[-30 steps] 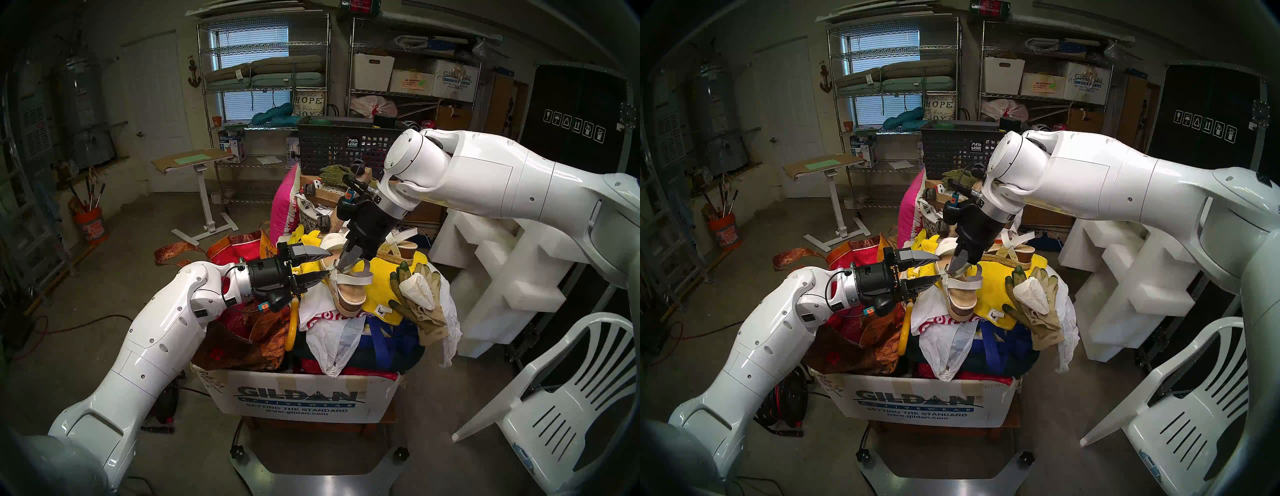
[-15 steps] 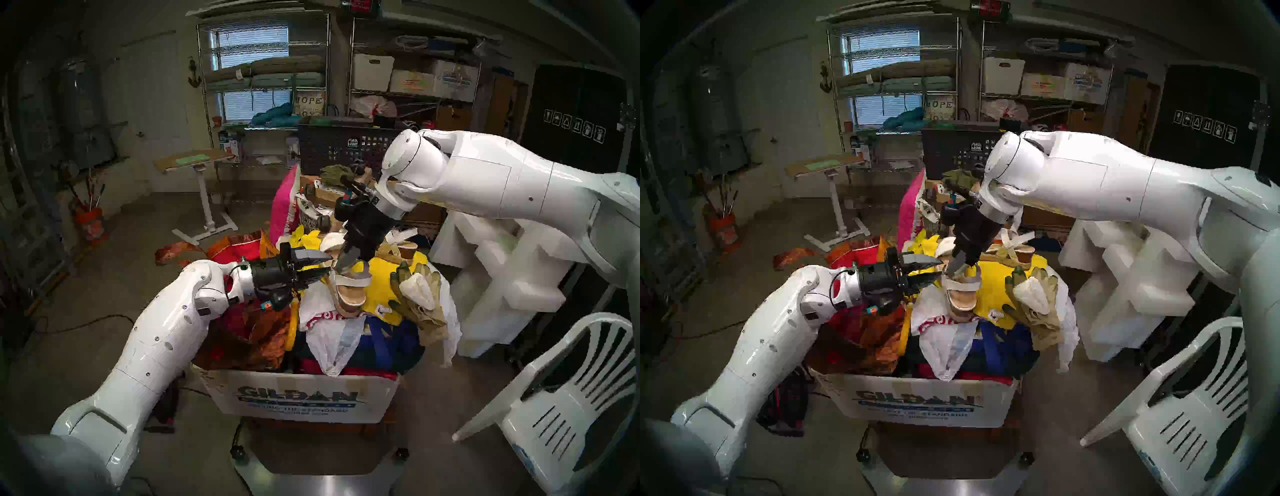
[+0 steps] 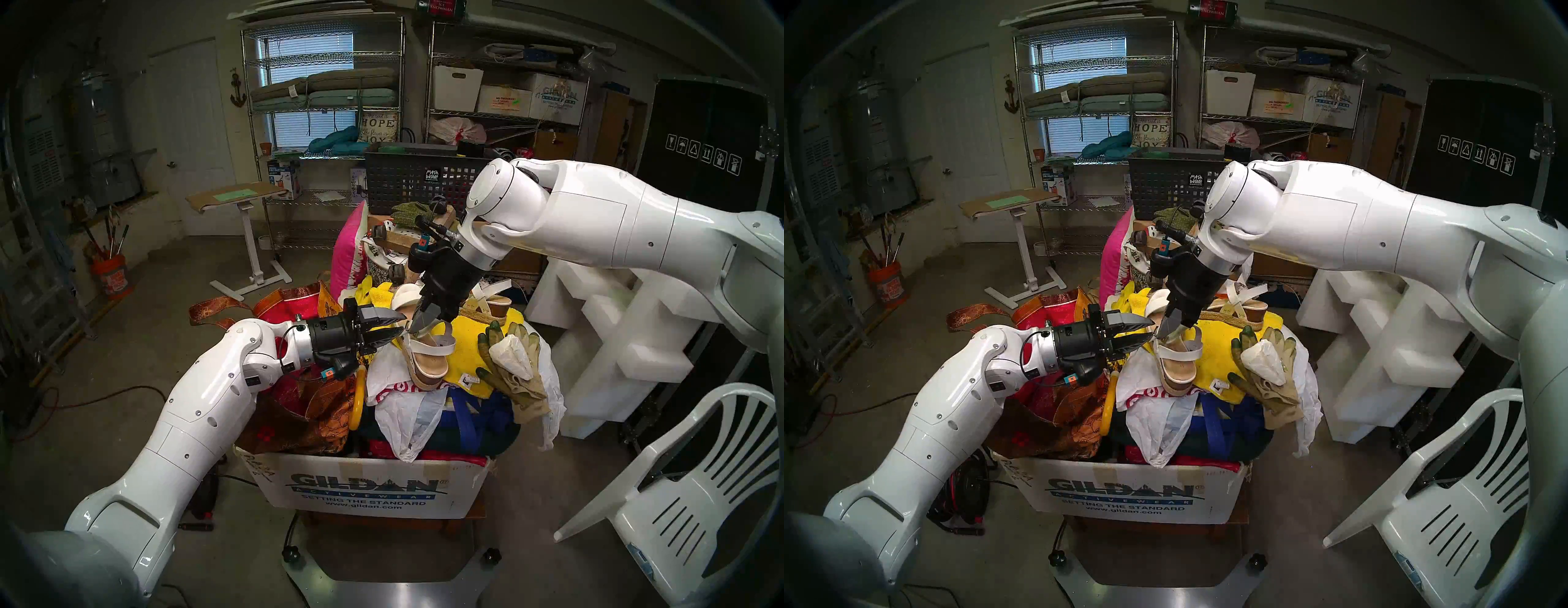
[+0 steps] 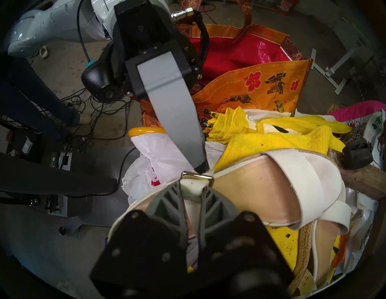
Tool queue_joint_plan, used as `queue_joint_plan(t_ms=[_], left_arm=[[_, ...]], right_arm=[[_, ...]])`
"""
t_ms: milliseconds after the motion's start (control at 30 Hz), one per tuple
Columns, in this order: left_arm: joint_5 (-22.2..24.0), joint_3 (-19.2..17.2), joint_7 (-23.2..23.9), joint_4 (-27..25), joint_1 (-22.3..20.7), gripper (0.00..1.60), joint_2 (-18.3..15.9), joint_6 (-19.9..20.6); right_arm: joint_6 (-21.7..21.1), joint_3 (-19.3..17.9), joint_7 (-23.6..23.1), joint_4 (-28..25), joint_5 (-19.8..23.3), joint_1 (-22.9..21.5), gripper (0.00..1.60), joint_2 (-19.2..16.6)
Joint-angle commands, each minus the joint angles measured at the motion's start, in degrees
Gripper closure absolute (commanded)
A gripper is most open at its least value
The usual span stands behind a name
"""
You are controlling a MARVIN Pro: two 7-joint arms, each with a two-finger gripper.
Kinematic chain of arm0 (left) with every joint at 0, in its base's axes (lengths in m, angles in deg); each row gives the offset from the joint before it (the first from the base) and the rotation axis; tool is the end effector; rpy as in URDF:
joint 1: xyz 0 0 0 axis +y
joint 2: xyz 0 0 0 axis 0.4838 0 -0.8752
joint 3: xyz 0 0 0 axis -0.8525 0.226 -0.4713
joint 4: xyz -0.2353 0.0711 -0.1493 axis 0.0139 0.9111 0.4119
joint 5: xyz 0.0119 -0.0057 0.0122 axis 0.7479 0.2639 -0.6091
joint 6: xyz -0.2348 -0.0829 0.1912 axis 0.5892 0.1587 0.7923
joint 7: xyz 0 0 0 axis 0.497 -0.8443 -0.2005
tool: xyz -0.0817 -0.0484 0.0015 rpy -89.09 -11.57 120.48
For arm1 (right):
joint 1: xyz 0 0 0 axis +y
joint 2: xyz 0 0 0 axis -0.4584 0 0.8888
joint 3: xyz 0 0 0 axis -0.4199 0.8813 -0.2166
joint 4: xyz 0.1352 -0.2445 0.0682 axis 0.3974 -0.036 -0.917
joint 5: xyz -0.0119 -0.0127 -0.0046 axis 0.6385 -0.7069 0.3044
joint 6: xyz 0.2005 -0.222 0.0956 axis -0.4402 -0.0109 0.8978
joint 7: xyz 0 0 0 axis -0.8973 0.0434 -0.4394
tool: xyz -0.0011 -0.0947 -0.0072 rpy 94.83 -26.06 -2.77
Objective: Unbuckle a shoe
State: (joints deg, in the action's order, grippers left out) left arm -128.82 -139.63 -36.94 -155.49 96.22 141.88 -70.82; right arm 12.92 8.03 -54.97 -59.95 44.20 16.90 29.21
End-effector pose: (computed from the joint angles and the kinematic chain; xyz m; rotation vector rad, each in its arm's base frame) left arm 0.4569 -0.0415 -0.2142 -0.1906 1.9882 -1.9117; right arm 0.4969 0.1038 -0.0641 -2.0033 -1.9618 -0.5588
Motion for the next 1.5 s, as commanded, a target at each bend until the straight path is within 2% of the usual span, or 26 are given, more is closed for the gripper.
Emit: queue_joint_plan(t_ms=[0, 67, 300, 433, 467, 500, 633, 767, 867, 900, 933, 1133, 1467], left_arm=[[0.1, 0.1, -1.2, -0.4, -0.8, 0.72, 0.4, 0.1], [0.1, 0.3, -1.2, -0.4, -0.9, 0.68, 0.2, 0.1], [1.0, 0.7, -1.0, -0.6, -0.6, 0.86, 0.0, 0.1], [0.9, 1.1, -1.2, -0.6, -0.6, 0.86, 0.0, 0.1], [0.9, 1.1, -1.4, -0.5, -0.7, 0.88, 0.0, 0.1], [0.9, 1.2, -1.3, -0.6, -0.7, 1.00, 0.0, 0.1], [0.8, 1.5, -1.7, -0.3, -0.9, 0.97, 0.1, 0.1], [0.3, 1.9, -2.2, 0.0, -1.3, 1.02, 0.3, 0.1], [-0.1, 2.1, -3.1, 0.4, -1.5, 1.34, 0.6, 0.1], [-1.1, 2.3, -4.3, 0.6, -1.6, 1.39, 0.7, 0.1], [-1.3, 2.3, -4.8, 0.7, -1.6, 1.60, 0.8, 0.1], [-3.0, 2.5, -7.2, 1.1, -1.9, 1.60, 1.2, 0.1], [-5.2, 2.4, -9.0, 2.7, -2.0, 1.60, 0.5, 0.1]], right_arm=[[0.0, -0.8, 0.1, 0.1, 0.0, -1.2, 1.60, -0.2], [0.0, -0.8, 0.1, 0.1, 0.0, -1.2, 1.60, -0.1], [0.3, -0.9, 0.1, 0.5, 0.0, -1.1, 1.60, 0.0], [0.6, -0.9, 0.1, 0.8, 0.0, -0.9, 1.60, 0.1], [0.7, -0.8, 0.0, 0.8, 0.0, -0.9, 1.60, 0.2], [0.7, -0.8, 0.0, 0.9, -0.1, -0.9, 1.60, 0.2], [0.8, -0.7, -0.3, 1.2, 0.0, -0.9, 1.60, 0.4], [1.3, -0.7, -0.8, 1.5, 0.1, -0.6, 1.60, 0.5], [1.5, -0.6, -0.9, 1.6, 0.2, -0.3, 1.60, 0.8], [1.5, -0.7, -0.8, 1.5, 0.2, -0.2, 1.60, 0.8], [1.5, -0.7, -0.7, 1.5, 0.2, -0.2, 1.60, 0.8], [1.1, -0.8, -0.4, 1.2, 0.0, -0.3, 1.60, 0.6], [-1.2, -1.2, 1.3, -1.9, -0.5, -2.7, 1.60, -2.8]])
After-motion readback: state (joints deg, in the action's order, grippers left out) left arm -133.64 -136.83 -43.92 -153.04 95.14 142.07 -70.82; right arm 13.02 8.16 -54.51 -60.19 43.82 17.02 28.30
